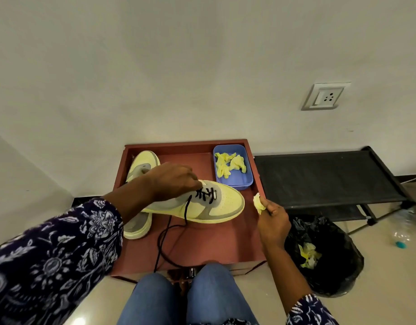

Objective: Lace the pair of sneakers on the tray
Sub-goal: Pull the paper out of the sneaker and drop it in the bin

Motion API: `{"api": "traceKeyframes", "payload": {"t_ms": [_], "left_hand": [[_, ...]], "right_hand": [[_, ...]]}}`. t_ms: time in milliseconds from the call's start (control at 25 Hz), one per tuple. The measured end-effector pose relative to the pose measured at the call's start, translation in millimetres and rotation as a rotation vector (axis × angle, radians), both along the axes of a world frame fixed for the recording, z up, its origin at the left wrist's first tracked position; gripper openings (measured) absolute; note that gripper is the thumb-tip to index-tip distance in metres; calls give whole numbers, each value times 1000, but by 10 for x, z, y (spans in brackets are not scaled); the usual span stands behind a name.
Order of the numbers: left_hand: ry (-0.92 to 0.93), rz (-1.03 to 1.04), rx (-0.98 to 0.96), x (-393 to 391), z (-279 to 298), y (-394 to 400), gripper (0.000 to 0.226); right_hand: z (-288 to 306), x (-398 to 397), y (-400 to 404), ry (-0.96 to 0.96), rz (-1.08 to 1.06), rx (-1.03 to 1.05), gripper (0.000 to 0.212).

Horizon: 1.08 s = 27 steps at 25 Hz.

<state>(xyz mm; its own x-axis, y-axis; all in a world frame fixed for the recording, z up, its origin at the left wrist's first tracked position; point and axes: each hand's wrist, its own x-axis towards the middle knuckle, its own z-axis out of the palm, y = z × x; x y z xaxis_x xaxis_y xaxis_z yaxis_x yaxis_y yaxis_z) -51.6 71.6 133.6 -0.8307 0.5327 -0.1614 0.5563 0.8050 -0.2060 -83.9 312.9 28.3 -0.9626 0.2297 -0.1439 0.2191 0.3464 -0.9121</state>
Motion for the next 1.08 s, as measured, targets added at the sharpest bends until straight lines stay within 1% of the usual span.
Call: {"api": "traceKeyframes", "payload": {"t_ms": [80,120,200,320,400,560,720,800,960,1080], "left_hand": [[-85,34,-111,-143,36,67,31],[-104,21,-137,-209,34,92,31],[-127,-24,-158,-307,-14,123,29],[-180,8,-182,-400,-174,110,27],[-177,18,-177,-455,-296,106,26],[-168,48,-109,-532,-539,9,24],[-217,99,-85,-563,-722,-80,26],[-215,124,-72,-579,-790,-96,28],[-178,153,-19,-611,-902,-156,28],[-137,229,39,-575,-1014,-170,26]], "right_hand": [[-49,36,33,-1,13,24,31],[-85,56,39,1,21,25,31],[-156,116,27,3,50,39,30],[-291,249,-43,2,134,30,27],[-365,354,-115,-28,177,13,27],[-560,491,-290,-88,290,8,28],[-667,518,-445,-168,373,-3,23],[-701,544,-512,-165,439,22,23],[-732,567,-598,-194,420,27,25],[-707,573,-629,-143,483,81,26]]}}
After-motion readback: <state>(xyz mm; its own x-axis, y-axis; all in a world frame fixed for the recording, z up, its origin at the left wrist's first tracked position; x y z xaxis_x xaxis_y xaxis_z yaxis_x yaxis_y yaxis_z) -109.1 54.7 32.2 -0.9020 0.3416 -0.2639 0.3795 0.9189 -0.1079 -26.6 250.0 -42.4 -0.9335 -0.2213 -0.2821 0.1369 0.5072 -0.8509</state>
